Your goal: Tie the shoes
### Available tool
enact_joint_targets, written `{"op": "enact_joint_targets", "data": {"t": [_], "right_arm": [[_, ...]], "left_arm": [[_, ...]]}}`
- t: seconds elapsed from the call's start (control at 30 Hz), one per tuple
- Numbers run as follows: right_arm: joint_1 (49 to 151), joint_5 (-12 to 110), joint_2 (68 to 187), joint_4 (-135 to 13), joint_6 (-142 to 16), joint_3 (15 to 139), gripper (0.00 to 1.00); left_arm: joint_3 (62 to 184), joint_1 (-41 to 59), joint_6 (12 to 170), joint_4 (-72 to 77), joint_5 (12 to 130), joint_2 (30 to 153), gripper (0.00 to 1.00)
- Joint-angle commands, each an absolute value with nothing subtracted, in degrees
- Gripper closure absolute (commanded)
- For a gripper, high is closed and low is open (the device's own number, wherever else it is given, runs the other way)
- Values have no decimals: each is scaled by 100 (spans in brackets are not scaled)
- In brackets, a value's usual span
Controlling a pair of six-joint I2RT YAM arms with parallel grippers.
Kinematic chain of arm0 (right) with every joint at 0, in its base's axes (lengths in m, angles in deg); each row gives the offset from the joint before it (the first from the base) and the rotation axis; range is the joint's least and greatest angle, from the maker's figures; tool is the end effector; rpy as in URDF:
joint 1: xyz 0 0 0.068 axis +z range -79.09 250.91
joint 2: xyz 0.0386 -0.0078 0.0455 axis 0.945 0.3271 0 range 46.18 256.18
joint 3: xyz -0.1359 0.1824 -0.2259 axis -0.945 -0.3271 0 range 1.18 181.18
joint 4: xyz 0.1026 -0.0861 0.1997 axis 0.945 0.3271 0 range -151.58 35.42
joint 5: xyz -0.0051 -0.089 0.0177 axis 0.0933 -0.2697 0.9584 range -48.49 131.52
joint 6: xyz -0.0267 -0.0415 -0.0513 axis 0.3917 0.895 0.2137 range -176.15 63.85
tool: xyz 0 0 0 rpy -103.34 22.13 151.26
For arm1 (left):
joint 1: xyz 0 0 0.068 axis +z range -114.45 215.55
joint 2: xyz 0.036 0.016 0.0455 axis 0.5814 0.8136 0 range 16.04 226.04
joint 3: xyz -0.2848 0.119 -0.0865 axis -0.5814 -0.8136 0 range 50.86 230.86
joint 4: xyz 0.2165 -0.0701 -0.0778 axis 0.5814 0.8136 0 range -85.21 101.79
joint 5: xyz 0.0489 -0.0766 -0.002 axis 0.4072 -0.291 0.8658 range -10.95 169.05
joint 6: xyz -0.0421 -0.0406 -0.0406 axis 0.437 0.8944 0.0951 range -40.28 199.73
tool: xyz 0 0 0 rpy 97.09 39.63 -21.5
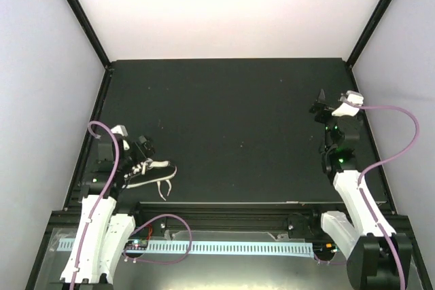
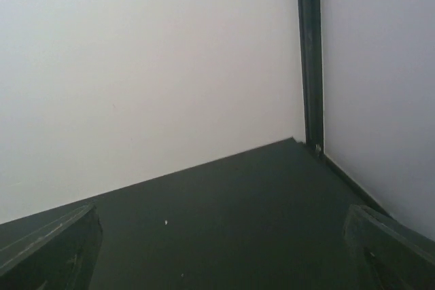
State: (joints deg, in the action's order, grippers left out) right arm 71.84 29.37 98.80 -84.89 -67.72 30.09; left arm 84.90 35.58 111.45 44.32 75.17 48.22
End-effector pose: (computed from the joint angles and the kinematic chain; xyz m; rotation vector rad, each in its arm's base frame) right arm 0.1891 -0.0092 0.3269 0.3104 1.5468 0.0037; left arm 0.0803 -0.0038 0.2665 -0.5802 2.1772 -0.3755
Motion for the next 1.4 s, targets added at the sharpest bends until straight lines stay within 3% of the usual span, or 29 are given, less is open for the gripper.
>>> {"op": "enact_joint_targets", "data": {"t": [0.0,0.4,0.77,1.37], "right_arm": [[7168,2737,9377,-6889,-7810,3185,0],[7166,3360,8737,-5954,-8029,3241,0],[7166,3746,8886,-5744,-7903,3216,0],[7162,3778,9075,-6000,-7874,3115,0]], "left_arm": [[8275,3579,12294,5072,7498,4710,1],[7956,3583,13546,5675,8155,4892,1],[8019,3635,13756,5415,7976,6454,2],[8032,3731,12936,4432,7625,7933,54]]}}
